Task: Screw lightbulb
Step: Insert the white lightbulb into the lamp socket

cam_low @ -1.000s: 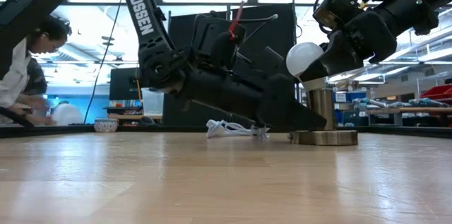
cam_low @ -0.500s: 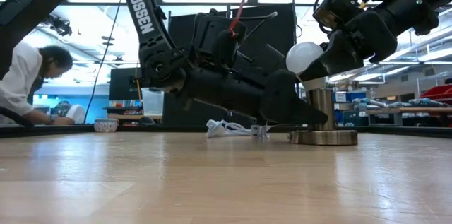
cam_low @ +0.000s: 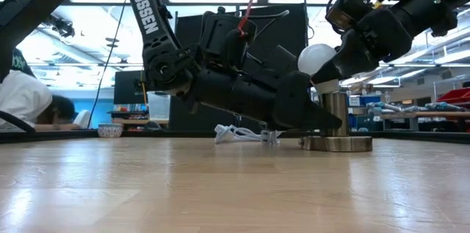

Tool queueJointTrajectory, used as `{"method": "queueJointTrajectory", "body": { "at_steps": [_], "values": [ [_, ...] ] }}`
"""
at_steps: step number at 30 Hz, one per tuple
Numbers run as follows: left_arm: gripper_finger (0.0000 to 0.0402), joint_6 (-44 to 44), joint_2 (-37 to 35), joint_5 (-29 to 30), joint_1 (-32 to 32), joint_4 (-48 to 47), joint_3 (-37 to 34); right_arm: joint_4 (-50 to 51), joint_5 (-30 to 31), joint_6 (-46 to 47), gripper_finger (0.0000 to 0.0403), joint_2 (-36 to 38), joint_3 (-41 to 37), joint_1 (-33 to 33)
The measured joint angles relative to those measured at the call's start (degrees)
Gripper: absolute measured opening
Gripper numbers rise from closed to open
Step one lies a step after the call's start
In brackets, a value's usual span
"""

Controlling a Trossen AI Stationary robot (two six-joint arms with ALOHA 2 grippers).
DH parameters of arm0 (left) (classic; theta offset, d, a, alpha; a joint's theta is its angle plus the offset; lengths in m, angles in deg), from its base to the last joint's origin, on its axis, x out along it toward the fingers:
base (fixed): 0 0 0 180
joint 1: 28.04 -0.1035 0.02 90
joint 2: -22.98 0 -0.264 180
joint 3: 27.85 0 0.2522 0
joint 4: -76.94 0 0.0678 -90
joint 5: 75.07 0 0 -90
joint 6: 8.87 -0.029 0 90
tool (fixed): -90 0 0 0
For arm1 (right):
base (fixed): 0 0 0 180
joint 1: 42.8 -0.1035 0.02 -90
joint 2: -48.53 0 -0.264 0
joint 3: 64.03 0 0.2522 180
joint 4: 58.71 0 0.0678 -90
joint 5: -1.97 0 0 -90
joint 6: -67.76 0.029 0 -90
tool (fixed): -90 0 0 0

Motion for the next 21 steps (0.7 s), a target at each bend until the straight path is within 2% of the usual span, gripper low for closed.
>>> {"method": "queueJointTrajectory", "body": {
  "at_steps": [11, 21],
  "values": [
    [0.0208, 0.1, 0.0, 0.2, 0.0, 0.0, 0.0, -0.1, 6.0, 2.6, 0.0244, 0.0, -0.2, -3.0],
    [0.0208, 0.1, 0.0, 0.3, 0.0, 0.1, 0.0, -9.2, 7.4, 4.8, 0.0244, 0.1, -4.8, -3.0]
  ]
}}
